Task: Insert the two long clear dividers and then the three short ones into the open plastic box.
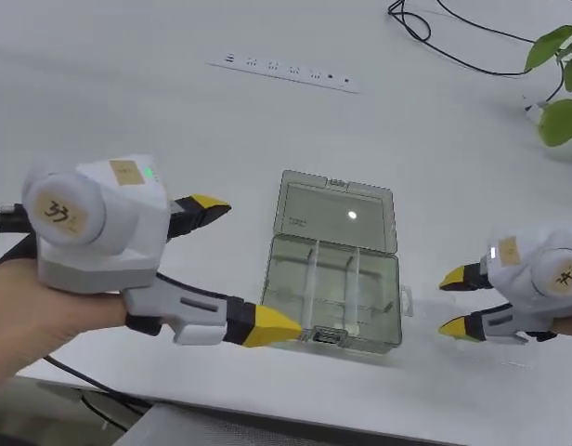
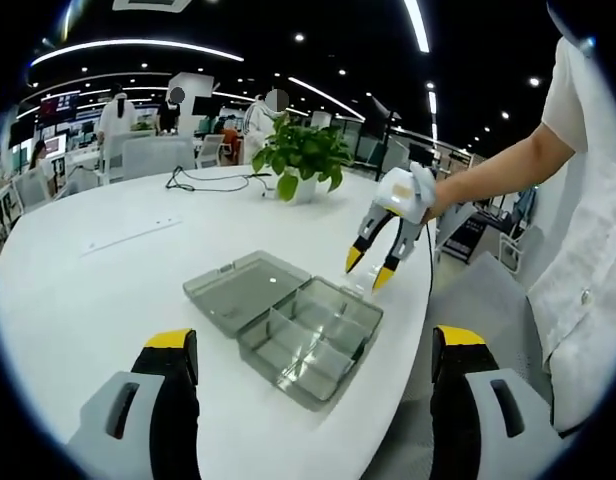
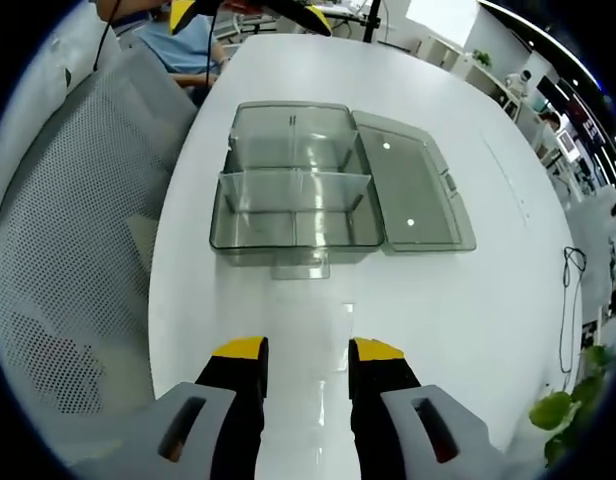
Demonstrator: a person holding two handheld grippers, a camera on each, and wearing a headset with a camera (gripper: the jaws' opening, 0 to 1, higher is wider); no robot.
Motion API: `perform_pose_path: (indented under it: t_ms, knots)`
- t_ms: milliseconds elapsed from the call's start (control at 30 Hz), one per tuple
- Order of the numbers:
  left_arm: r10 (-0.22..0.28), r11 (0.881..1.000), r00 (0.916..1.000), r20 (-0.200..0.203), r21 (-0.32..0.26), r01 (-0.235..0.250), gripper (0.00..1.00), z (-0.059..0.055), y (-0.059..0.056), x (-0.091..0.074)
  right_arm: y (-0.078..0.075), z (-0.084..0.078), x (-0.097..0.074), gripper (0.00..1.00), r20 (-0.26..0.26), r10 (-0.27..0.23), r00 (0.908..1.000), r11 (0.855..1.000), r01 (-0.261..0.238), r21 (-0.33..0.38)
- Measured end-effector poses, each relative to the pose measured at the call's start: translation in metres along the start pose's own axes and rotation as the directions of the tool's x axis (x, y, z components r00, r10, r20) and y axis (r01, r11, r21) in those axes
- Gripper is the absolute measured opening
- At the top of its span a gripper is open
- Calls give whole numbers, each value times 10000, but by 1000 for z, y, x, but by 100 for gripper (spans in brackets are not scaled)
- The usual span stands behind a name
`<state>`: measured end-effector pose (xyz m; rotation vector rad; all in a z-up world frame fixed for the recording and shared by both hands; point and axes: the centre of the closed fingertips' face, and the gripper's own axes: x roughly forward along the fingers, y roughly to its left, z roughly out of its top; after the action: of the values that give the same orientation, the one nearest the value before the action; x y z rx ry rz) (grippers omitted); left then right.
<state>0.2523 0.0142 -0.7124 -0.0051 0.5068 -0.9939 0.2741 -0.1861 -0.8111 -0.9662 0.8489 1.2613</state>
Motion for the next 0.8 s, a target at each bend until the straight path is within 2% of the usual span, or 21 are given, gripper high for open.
perform_pose_path:
  t_ms: [167, 200, 233, 300, 333, 433, 533, 767, 800]
  knots:
    - [-104, 9960, 9999, 130, -890, 115, 96, 10, -2, 5, -1, 19, -20, 33, 240, -525, 9983, 9983, 531, -256]
    - [-192, 9909, 9998, 23, -1331, 194, 96, 10, -4, 6, 0, 24, -23, 33, 296, -588, 9978, 9978, 597, -299]
    - [-254, 9806, 9997, 13, -1942, 252, 96, 12, -5, 9, 0, 30, -28, 33, 361, -697, 9969, 9968, 710, -369]
    - [-365, 9756, 9979, 538, -2146, 472, 93, 23, -7, 13, 1, 42, -36, 33, 504, -886, 9948, 9945, 912, -519]
    - [-476, 9723, 9970, 604, -2260, 601, 91, 26, -10, 14, 2, 46, -39, 33, 565, -960, 9938, 9935, 991, -559]
    - [-640, 9582, 9966, 522, -2759, 760, 81, 28, -15, 19, 2, 60, -46, 33, 726, -1174, 9904, 9903, 1222, -657]
    - [-802, 9486, 9946, 663, -3013, 966, 79, 32, -21, 25, 5, 78, -54, 33, 978, -1322, 9864, 9869, 1403, -802]
    - [-1272, 9123, 9881, 867, -3807, 1508, 68, 38, -38, 37, 11, 109, -65, 33, 1279, -1515, 9801, 9791, 1666, -1167]
    - [-1355, 9033, 9862, 954, -3970, 1625, 66, 39, -40, 38, 12, 113, -67, 33, 1310, -1531, 9795, 9782, 1690, -1205]
